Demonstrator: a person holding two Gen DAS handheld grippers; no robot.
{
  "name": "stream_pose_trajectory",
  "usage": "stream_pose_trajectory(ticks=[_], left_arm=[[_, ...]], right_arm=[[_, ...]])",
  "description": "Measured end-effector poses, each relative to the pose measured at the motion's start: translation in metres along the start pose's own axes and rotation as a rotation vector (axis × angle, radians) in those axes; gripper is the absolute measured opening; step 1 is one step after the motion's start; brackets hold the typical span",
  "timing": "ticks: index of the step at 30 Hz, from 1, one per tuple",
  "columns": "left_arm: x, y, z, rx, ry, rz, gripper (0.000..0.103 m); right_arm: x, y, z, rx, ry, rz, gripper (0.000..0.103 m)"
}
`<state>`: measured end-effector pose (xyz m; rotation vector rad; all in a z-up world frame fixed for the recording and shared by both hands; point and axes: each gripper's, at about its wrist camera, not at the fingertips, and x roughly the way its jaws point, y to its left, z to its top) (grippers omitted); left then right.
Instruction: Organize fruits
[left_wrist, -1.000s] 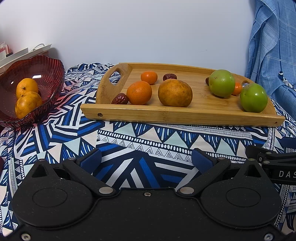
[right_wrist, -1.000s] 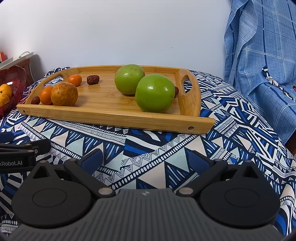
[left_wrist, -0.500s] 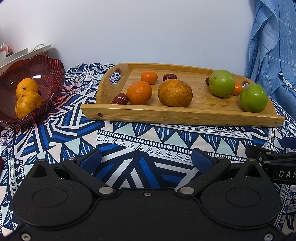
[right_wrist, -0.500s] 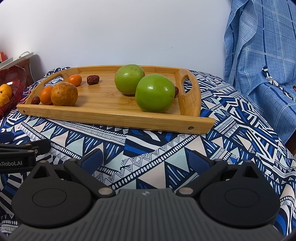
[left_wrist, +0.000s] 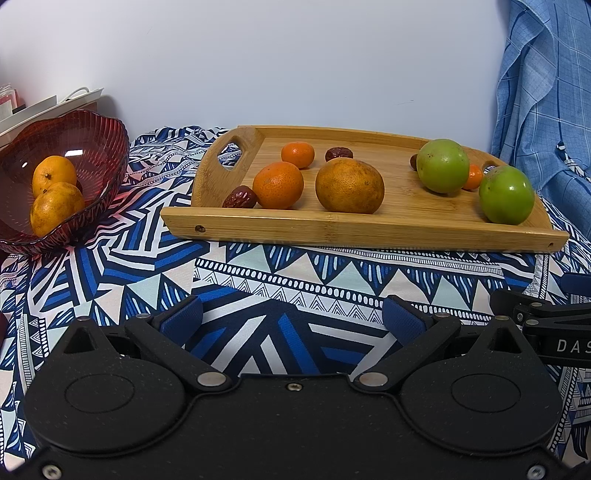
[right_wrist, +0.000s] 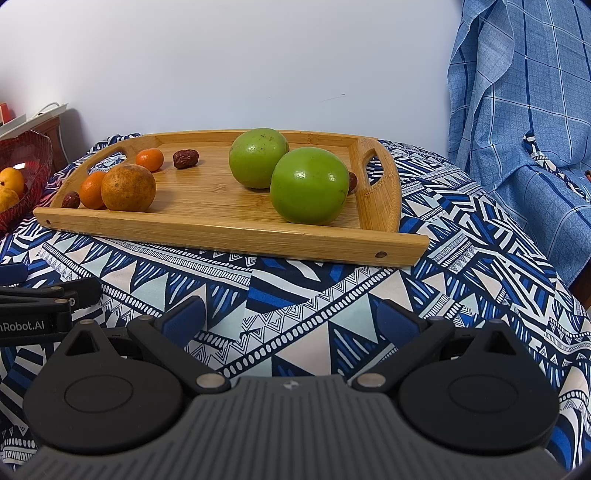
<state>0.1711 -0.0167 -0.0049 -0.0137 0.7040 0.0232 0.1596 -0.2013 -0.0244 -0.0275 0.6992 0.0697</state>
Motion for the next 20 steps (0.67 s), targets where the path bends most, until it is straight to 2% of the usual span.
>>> stream_pose_trajectory(ticks=[20], left_arm=[[-0.0001,-0.0008,0.0004,0.000,-0.001,0.001,0.103]], right_arm=[[0.0006,0.0000,-0.0002,0.001,-0.001,0.000,0.103]])
